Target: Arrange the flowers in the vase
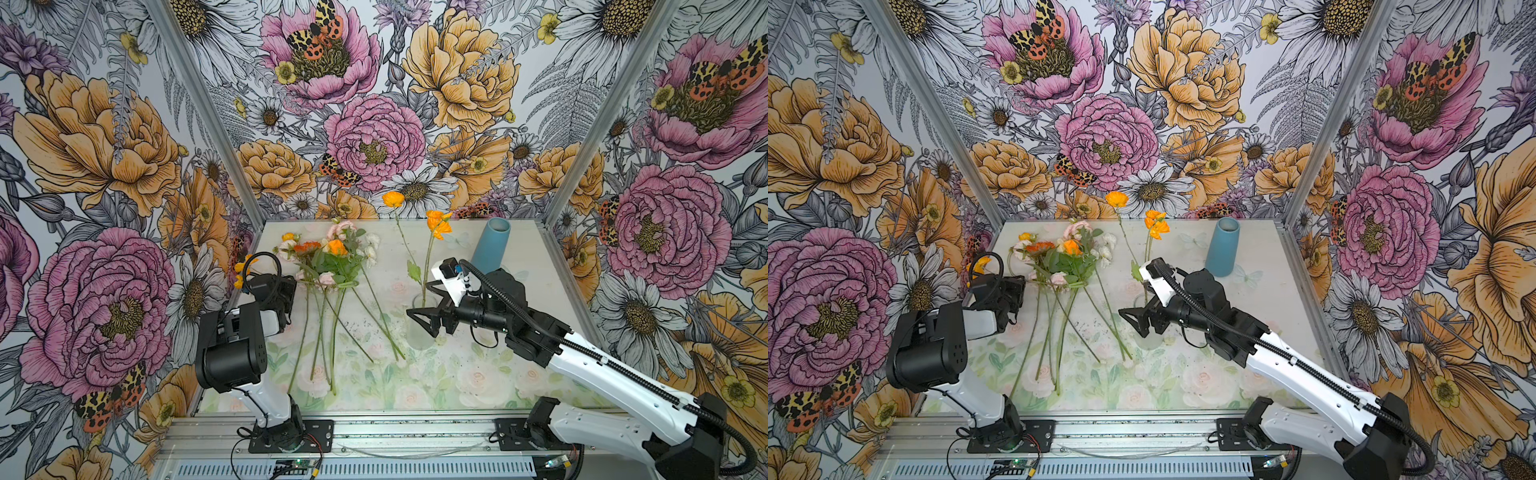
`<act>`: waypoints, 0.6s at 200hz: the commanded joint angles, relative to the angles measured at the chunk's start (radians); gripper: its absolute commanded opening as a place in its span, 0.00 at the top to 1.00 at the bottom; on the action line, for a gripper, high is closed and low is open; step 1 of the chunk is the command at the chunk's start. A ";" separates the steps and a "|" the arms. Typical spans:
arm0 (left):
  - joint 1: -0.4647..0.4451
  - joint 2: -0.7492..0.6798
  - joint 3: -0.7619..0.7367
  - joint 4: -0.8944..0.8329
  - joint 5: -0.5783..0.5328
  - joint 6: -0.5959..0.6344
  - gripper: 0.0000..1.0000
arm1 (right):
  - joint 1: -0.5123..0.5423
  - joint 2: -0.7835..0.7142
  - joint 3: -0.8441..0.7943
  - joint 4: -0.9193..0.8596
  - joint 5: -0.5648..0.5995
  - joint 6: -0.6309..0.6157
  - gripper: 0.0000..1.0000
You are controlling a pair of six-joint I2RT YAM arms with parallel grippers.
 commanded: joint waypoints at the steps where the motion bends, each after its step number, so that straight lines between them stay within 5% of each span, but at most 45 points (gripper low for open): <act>1: 0.011 0.023 0.036 0.086 0.021 0.007 0.50 | 0.002 0.019 0.036 0.010 -0.019 -0.013 0.00; 28: 0.014 0.057 0.052 0.086 0.016 0.007 0.53 | 0.036 0.060 0.062 0.009 -0.051 -0.022 0.00; 85: 0.023 0.099 0.068 0.122 0.056 0.007 0.85 | 0.056 0.149 0.111 0.010 -0.034 -0.009 0.00; 120: 0.031 0.112 0.059 0.169 0.072 -0.004 0.92 | 0.073 0.186 0.124 0.012 -0.044 -0.008 0.00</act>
